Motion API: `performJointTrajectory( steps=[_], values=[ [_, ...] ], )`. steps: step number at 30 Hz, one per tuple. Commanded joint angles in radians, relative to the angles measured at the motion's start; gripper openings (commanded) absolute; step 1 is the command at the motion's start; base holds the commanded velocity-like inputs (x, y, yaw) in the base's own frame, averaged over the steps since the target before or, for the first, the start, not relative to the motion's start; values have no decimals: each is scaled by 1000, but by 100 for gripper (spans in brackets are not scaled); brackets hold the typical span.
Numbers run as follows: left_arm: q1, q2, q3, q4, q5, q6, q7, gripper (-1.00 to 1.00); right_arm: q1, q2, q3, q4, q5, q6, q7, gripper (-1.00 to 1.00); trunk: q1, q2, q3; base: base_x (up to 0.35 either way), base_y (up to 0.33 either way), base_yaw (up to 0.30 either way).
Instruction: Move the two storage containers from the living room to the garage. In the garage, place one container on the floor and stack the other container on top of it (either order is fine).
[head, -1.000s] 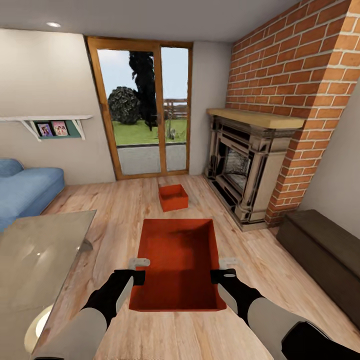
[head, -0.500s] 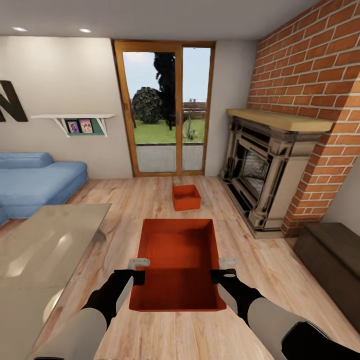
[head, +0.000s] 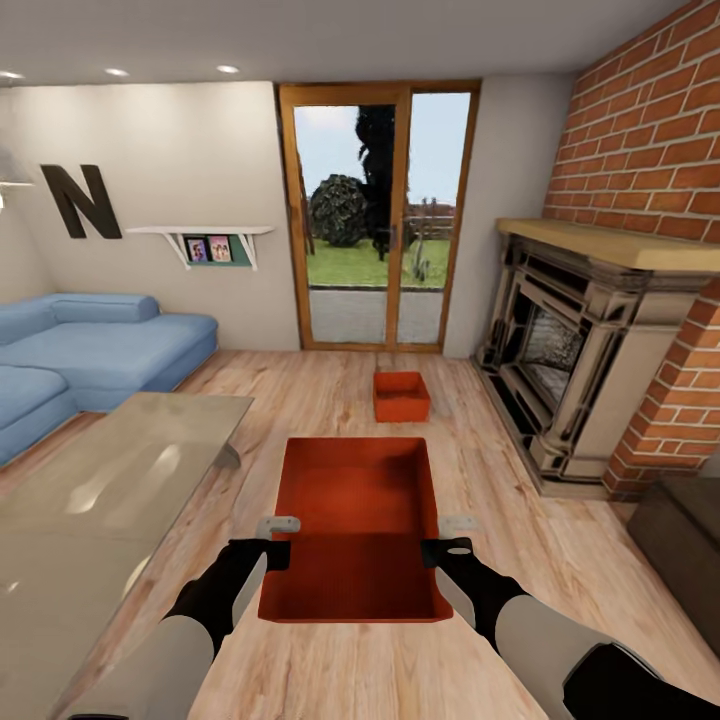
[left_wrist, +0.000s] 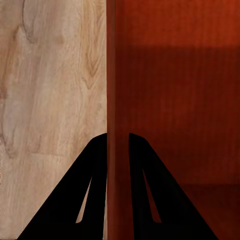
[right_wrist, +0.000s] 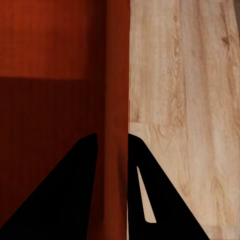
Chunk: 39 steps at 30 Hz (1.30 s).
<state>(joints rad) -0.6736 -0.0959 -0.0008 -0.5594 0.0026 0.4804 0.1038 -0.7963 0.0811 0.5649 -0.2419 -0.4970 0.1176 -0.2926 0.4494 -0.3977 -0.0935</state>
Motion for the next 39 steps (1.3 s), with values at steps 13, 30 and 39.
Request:
performJointTrajectory(
  steps=[13,30,39],
  values=[
    [-1,-2,10,-25,-44,-17,14,-100,0,0,16,1,-18,7,-8,-100,1,-2,-2,0,-20,269],
    [-1,-2,10,-25,-44,-18,14,-100,0,0,16,1,-18,7,-8,-100,1,-2,-2,0,0,235],
    [-1,-2,10,-25,-44,-17,14,-100,0,0,15,1,-18,7,-10,-100,1,-2,-2,0,0,115]
  ],
)
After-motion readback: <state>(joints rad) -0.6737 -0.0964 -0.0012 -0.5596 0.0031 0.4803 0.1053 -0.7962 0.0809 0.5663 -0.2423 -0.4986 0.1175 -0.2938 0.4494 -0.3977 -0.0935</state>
